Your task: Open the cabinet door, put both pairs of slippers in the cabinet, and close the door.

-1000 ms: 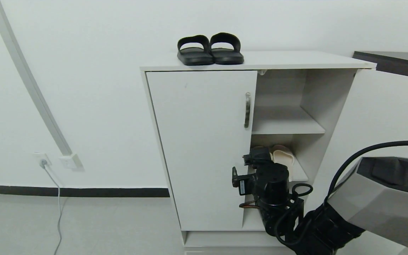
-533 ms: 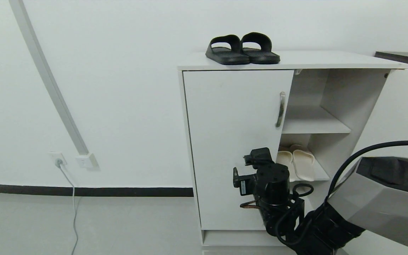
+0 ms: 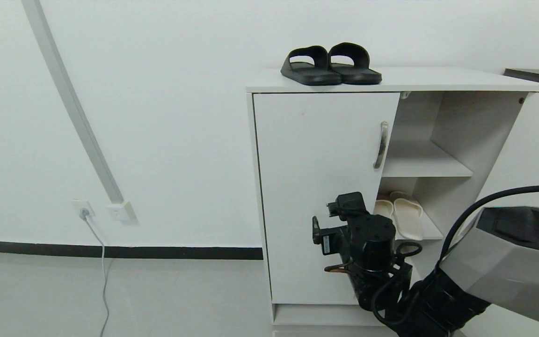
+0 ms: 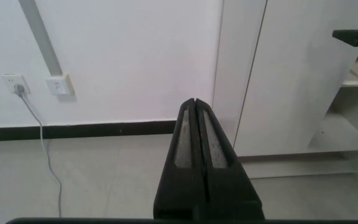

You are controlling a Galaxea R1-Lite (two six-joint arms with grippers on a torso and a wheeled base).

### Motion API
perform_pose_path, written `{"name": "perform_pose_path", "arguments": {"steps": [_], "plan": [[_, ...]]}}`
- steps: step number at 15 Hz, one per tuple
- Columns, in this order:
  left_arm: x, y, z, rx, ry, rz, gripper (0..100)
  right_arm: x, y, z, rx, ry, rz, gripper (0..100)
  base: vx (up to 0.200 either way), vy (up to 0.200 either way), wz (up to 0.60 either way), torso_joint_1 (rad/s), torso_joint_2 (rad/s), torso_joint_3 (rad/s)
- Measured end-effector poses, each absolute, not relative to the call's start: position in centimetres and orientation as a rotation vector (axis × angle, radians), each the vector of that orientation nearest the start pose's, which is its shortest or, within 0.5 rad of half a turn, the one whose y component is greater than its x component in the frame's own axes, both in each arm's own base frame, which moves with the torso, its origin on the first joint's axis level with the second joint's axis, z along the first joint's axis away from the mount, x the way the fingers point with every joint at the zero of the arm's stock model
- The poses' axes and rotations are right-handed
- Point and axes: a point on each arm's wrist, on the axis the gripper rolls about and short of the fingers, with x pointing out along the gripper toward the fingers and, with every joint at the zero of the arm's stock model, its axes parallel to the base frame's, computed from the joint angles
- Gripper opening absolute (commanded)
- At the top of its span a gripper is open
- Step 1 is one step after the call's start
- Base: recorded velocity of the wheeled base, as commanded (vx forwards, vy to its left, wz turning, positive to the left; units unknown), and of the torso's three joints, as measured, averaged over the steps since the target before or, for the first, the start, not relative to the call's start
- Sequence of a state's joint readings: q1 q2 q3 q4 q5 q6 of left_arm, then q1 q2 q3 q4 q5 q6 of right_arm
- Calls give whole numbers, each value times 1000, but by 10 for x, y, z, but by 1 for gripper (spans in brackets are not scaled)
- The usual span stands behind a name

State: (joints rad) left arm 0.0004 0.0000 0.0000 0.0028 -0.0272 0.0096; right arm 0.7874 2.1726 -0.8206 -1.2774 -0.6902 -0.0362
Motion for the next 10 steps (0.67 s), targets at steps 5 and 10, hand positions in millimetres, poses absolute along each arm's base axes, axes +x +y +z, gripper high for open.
{"name": "perform_pose_path", "arguments": {"steps": [5, 10], "plan": [[-23, -1, 75, 9, 3, -26, 0, 265, 250, 93, -121, 51, 112, 100, 0, 0, 0, 0, 0, 0], [-23, -1, 75, 10, 3, -26, 0, 256, 250, 101, -114, 40, 131, 100, 0, 0, 0, 0, 0, 0]]}}
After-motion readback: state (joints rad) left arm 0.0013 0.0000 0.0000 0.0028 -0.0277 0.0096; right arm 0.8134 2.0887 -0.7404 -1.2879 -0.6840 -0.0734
